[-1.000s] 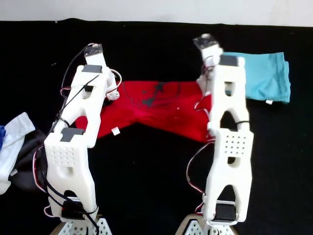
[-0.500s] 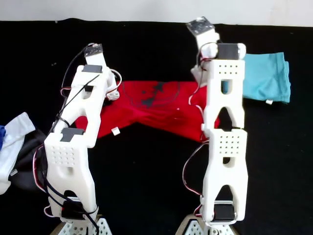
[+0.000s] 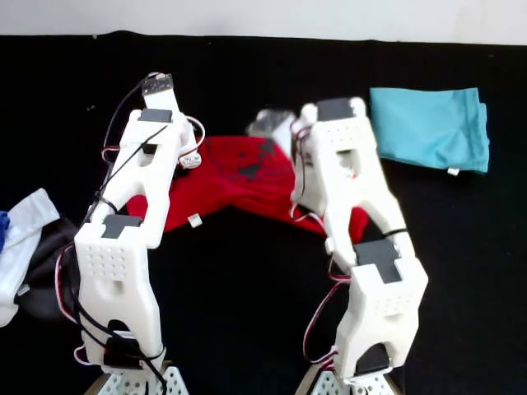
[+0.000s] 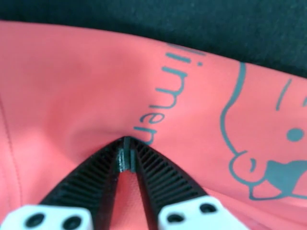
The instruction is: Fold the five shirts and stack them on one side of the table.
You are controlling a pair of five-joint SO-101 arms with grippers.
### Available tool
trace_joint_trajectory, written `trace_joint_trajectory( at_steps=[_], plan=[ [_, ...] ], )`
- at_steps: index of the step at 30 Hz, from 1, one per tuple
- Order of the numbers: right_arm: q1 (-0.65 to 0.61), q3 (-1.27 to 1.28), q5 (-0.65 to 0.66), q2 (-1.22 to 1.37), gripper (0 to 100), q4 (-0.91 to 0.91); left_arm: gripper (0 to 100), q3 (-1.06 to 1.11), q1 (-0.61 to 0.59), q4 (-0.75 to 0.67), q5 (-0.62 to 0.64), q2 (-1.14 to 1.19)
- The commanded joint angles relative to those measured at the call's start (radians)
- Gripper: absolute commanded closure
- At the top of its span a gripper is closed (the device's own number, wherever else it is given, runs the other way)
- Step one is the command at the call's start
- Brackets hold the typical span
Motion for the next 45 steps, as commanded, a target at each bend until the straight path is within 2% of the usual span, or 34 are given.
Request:
trace_joint_trajectory(
  at_steps=[1, 7, 14, 21, 27, 34, 39, 41, 44, 45],
  plan=[
    [-0.004, 0.067, 0.043, -0.067, 75.7, -0.088, 99, -0.016, 0.008, 0.0, 0.005, 0.004],
    [-0.004, 0.097, 0.058, -0.01, 75.5, -0.22, 99, -0.016, 0.008, 0.0, 0.005, 0.004],
    [0.001, 0.013, 0.057, 0.039, 75.5, -0.162, 99, -0.016, 0.008, 0.0, 0.005, 0.004],
    [0.073, -0.091, 0.051, 0.045, 75.5, -0.156, 99, -0.016, 0.008, 0.0, 0.005, 0.004],
    [0.047, -0.087, 0.051, 0.053, 75.3, -0.163, 99, -0.016, 0.008, 0.0, 0.005, 0.004],
    [0.038, -0.156, 0.051, 0.225, 75.3, -0.203, 99, -0.016, 0.008, 0.0, 0.005, 0.004],
    [0.027, -0.246, 0.055, 0.243, 75.9, -0.097, 99, -0.016, 0.008, 0.0, 0.005, 0.004],
    [0.027, -0.283, 0.055, 0.245, 80.6, -0.036, 99, -0.016, 0.008, 0.0, 0.005, 0.004],
    [0.028, -0.312, 0.055, 0.245, 98.2, 0.024, 99, -0.016, 0.008, 0.0, 0.005, 0.004],
    [0.028, -0.317, 0.055, 0.245, 99.7, 0.041, 99, -0.016, 0.008, 0.0, 0.005, 0.004]
  ],
)
